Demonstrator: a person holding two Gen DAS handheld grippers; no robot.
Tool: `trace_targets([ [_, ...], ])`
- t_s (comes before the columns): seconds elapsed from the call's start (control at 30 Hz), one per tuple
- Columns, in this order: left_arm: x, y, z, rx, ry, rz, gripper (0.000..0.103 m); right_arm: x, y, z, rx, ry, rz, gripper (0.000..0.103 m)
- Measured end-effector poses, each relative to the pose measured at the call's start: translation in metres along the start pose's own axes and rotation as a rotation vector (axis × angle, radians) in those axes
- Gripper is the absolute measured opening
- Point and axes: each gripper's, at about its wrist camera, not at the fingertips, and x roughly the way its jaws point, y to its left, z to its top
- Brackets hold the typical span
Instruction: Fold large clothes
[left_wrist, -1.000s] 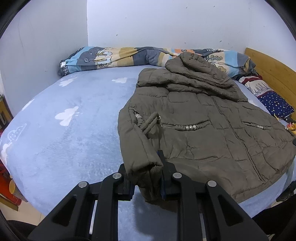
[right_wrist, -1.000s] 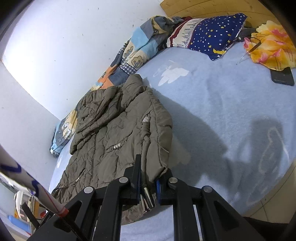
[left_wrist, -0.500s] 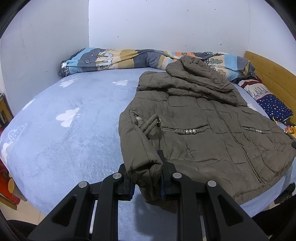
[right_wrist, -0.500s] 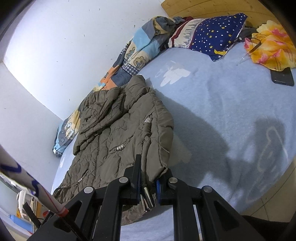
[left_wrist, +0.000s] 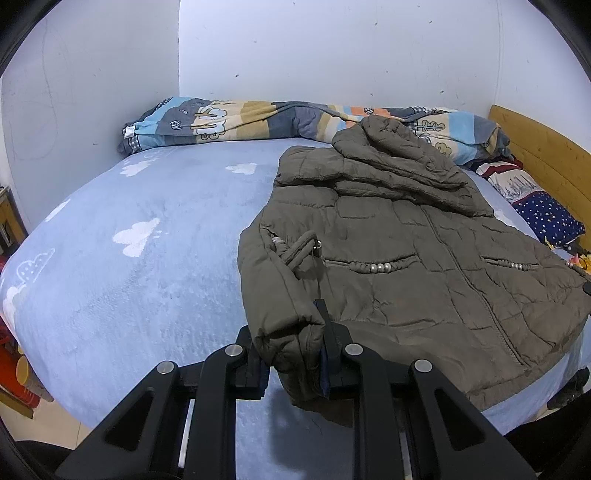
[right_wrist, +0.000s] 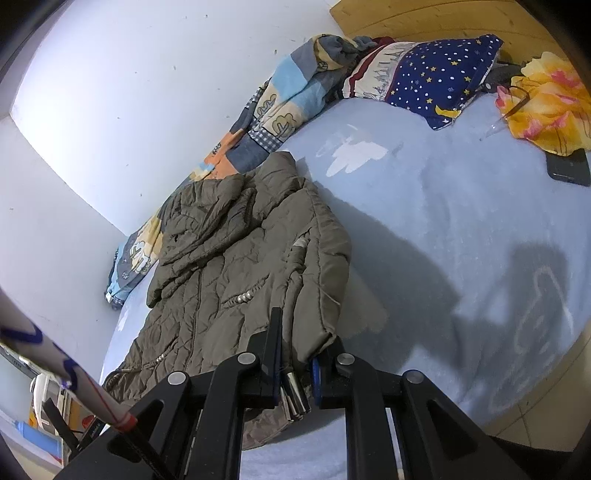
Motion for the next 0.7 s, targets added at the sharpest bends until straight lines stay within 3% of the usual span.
trace_targets([
  [0.7, -0.006, 0.002, 0.017, -0.009, -0.034, -0.008, 0.019, -0.006, 0.019, 0.024, -0.043, -0.023, 0.026, 0.012],
])
